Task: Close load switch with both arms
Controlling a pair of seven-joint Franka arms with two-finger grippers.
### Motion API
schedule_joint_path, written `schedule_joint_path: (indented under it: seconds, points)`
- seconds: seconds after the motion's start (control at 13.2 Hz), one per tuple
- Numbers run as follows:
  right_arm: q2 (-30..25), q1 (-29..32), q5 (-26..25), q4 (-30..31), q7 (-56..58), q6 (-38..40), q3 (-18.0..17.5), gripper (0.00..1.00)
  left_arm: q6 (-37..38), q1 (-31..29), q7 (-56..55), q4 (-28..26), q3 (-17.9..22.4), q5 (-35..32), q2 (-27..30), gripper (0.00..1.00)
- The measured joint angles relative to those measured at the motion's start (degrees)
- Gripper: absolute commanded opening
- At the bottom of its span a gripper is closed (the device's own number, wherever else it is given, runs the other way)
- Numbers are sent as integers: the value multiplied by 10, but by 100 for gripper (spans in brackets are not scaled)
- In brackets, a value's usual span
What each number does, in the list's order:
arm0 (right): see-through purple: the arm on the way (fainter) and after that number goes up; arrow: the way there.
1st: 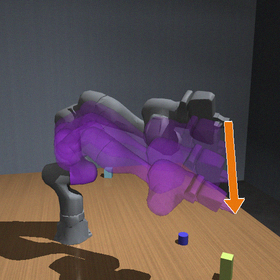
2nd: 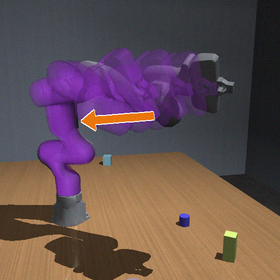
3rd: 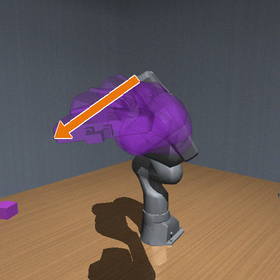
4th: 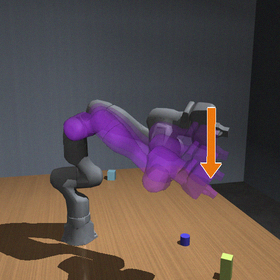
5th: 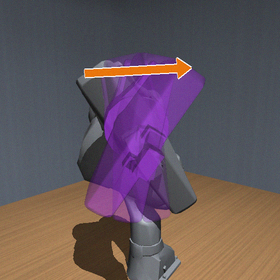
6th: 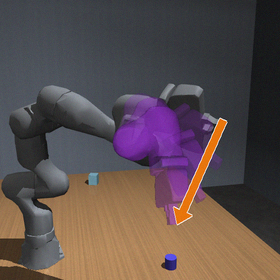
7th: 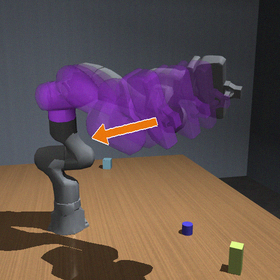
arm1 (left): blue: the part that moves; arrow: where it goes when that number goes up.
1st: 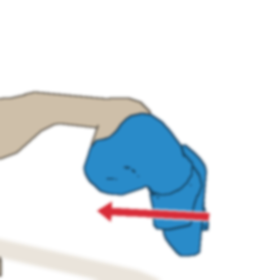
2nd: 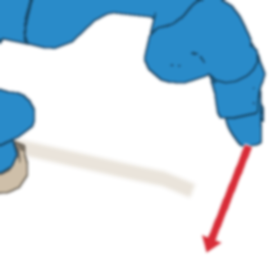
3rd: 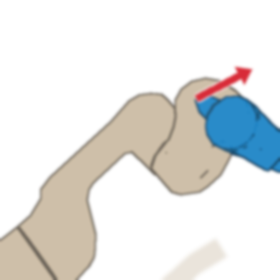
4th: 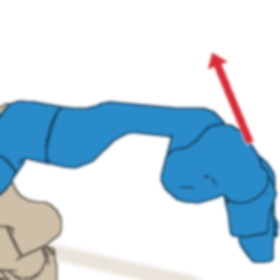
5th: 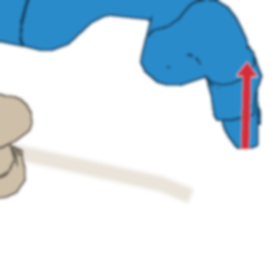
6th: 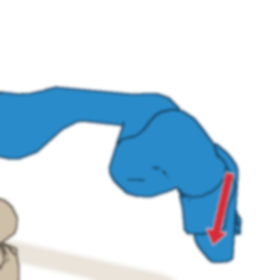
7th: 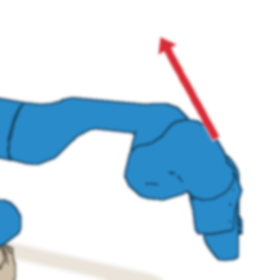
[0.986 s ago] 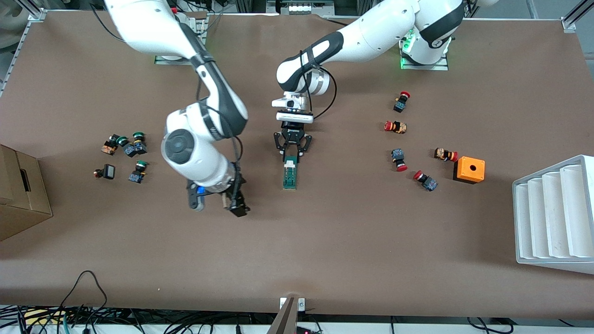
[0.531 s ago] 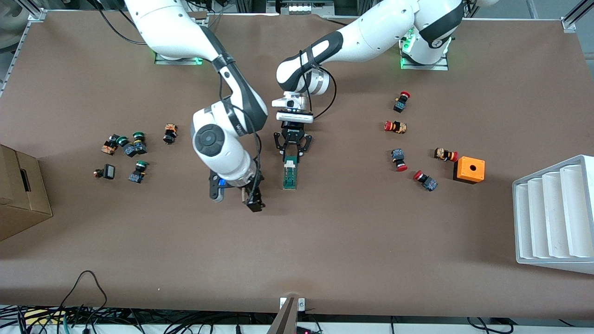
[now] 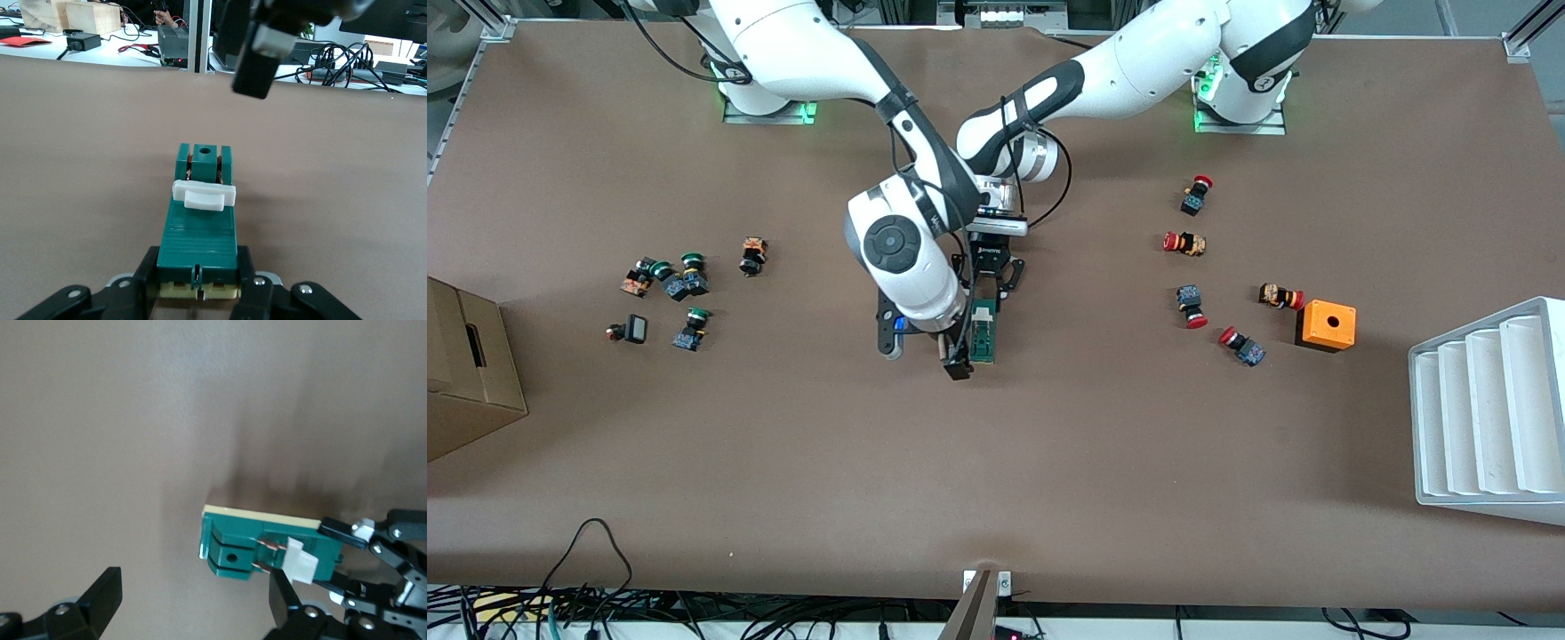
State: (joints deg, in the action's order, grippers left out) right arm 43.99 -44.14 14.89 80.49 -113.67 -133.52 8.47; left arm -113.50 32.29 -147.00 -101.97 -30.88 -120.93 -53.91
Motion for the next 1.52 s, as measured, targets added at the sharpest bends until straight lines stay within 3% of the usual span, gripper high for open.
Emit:
schedule_joint_path:
  seconds: [0.53, 1.52]
  points:
    - [12, -37, 0, 35, -33, -44, 1, 98, 0, 0, -1, 0, 0, 0, 0, 44]
    - [4, -51, 0, 65, -34, -46, 0, 92, 0, 0, -3, 0, 0, 0, 0, 44]
